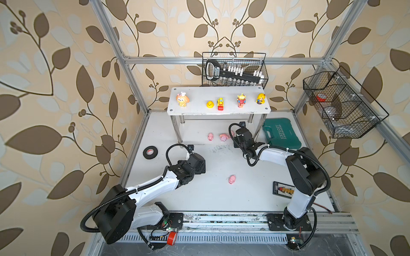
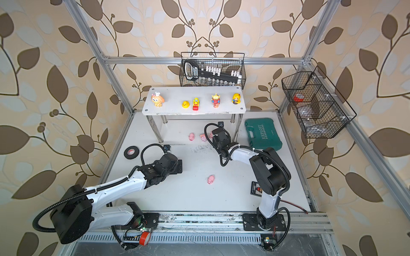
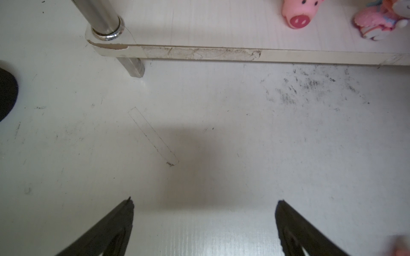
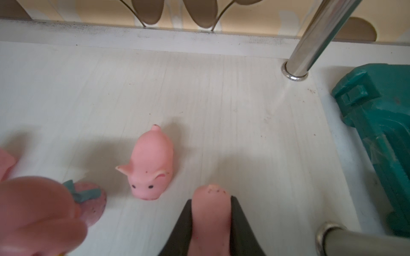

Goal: Organize plastic toys on shelves
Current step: Place the plastic toy on the shelf.

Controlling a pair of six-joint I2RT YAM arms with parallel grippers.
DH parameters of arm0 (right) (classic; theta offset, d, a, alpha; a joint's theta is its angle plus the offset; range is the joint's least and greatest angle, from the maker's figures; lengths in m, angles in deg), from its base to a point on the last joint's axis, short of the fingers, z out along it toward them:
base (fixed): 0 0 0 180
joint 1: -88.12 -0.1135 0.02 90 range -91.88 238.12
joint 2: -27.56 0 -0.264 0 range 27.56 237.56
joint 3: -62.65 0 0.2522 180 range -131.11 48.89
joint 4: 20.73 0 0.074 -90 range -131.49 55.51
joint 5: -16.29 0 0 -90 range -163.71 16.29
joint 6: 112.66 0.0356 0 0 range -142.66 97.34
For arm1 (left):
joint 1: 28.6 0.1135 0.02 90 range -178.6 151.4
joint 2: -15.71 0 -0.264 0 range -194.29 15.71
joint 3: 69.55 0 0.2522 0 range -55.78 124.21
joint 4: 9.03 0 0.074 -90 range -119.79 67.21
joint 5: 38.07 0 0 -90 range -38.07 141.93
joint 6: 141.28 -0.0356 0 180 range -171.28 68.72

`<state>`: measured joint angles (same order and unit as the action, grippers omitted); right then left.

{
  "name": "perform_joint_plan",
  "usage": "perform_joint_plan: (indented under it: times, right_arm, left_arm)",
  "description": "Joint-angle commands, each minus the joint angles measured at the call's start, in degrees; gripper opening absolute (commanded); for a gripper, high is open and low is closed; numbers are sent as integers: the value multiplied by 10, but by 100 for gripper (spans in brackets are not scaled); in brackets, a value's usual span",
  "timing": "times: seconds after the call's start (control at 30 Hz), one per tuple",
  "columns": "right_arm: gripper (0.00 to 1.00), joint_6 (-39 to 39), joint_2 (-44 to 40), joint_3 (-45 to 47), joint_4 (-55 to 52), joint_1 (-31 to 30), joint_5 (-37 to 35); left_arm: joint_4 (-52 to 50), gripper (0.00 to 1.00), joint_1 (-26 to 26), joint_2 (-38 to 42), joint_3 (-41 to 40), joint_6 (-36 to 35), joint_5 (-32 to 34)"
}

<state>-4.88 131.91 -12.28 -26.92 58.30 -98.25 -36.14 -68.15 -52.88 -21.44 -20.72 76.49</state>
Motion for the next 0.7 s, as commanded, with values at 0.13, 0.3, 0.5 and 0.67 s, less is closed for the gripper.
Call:
perform_joint_plan:
  times: [0.13,0.3,0.5,0.67]
  right_arm:
    - [26,-25,25,-39,-11,14,18]
    - [28,-26,37,-50,-22,18,24]
    - [30,-26,42,-55,-29,23,27]
    - [49,-24,35,-60,-40,24,25]
  left_arm:
    - [14,99,3,15,-7,-6,18]
    - [14,99,3,18,-9,-5,19]
    - [14,99,2,19,-9,-5,19]
    - [14,99,3,21,-10,-5,19]
